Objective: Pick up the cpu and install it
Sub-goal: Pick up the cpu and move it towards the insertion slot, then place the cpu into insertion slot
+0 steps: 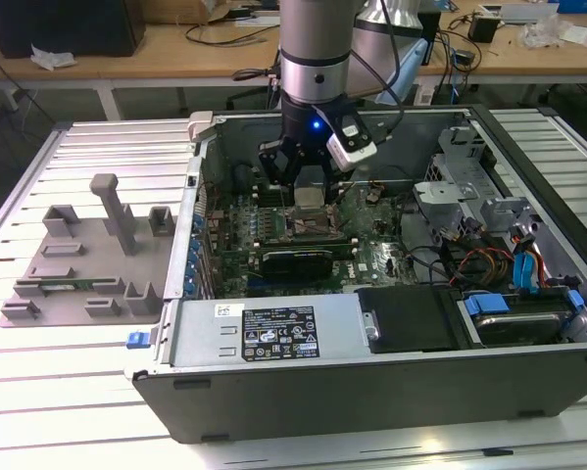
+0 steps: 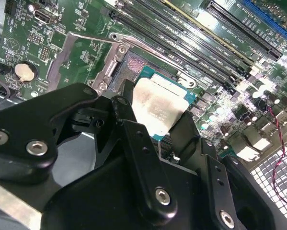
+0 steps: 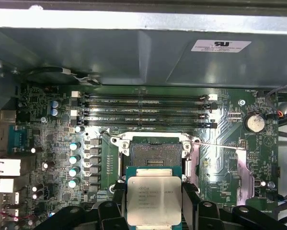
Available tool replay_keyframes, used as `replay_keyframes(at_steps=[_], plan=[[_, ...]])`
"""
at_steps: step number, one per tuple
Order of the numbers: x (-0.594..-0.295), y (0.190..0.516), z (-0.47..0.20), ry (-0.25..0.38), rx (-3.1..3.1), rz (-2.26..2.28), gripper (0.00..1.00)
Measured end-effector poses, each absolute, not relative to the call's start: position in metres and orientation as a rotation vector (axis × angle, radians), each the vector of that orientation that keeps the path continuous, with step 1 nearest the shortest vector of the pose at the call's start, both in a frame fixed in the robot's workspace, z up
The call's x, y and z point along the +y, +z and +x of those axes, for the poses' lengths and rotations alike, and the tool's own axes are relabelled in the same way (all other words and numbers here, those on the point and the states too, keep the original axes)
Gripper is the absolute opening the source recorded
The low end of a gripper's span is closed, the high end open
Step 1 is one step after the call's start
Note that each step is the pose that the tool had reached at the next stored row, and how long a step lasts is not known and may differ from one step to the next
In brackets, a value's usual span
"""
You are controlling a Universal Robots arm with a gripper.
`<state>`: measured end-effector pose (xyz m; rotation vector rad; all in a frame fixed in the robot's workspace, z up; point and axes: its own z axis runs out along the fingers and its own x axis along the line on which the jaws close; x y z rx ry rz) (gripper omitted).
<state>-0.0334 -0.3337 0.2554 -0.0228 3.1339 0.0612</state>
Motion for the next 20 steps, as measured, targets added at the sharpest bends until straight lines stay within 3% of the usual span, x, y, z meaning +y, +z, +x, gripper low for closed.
replay_keyframes(at_steps=[14,20], plan=[[-0.3337,0.2549,-0.0334,0.058,3.134,-0.008,0.55],[-0.3337,0.2549,-0.0334,0.057,3.121,0.252,0.55]])
